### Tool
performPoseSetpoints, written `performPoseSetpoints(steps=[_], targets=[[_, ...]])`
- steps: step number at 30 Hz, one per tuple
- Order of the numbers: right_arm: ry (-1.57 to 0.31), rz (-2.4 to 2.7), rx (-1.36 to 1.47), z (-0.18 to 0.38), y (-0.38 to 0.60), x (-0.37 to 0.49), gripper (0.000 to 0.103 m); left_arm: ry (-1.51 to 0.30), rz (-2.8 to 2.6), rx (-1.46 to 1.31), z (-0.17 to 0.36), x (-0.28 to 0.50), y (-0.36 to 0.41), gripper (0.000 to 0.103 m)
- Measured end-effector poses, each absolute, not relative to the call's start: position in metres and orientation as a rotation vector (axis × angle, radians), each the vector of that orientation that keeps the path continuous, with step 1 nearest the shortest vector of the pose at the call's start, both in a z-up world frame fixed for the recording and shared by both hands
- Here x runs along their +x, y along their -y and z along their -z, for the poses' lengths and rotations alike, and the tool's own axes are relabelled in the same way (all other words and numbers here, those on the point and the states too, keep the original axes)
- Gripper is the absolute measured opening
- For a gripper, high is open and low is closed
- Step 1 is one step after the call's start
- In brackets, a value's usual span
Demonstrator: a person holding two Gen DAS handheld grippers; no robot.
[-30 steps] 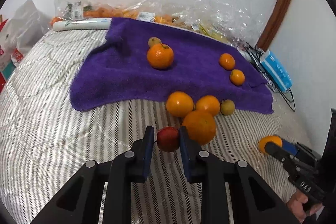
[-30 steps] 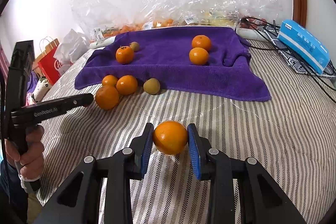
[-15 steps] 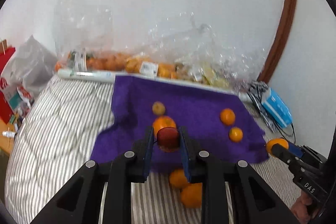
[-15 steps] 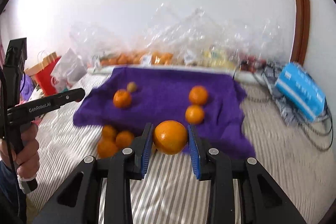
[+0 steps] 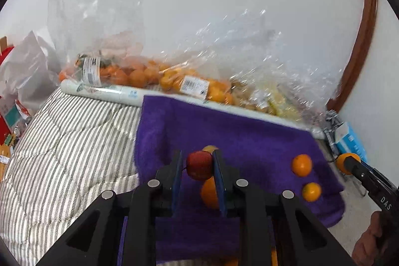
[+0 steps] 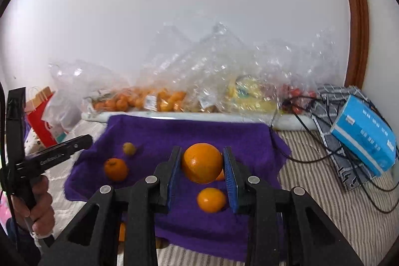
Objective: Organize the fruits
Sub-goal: 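Lift the orange and red fruit and carry both over the towel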
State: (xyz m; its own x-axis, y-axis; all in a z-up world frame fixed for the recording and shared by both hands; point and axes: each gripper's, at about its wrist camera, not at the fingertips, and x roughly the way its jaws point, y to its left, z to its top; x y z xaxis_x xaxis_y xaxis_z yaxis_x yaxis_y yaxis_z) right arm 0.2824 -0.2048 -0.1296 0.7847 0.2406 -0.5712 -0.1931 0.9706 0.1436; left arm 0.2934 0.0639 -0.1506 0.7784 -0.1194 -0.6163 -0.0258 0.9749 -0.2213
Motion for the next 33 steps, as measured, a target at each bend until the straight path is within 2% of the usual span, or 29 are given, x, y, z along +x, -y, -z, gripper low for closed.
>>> performPoseSetpoints(steps=[4, 17, 33], targets=[[-0.702, -0.199, 0.101, 0.155, 0.219, 0.294, 0.033, -0.679, 0.006, -0.181, 0.161, 0.295, -0.067, 0.023], [-0.721, -0.184, 0.130, 0.171, 0.227, 0.299, 0.033, -0.709, 0.054, -0.152, 0.180, 0.302, -0.050, 0.023], [-0.738, -0.164, 0.036, 0.185, 0.213, 0.304, 0.033, -0.724, 0.057, -0.182, 0.184, 0.304, -0.055, 0.023]])
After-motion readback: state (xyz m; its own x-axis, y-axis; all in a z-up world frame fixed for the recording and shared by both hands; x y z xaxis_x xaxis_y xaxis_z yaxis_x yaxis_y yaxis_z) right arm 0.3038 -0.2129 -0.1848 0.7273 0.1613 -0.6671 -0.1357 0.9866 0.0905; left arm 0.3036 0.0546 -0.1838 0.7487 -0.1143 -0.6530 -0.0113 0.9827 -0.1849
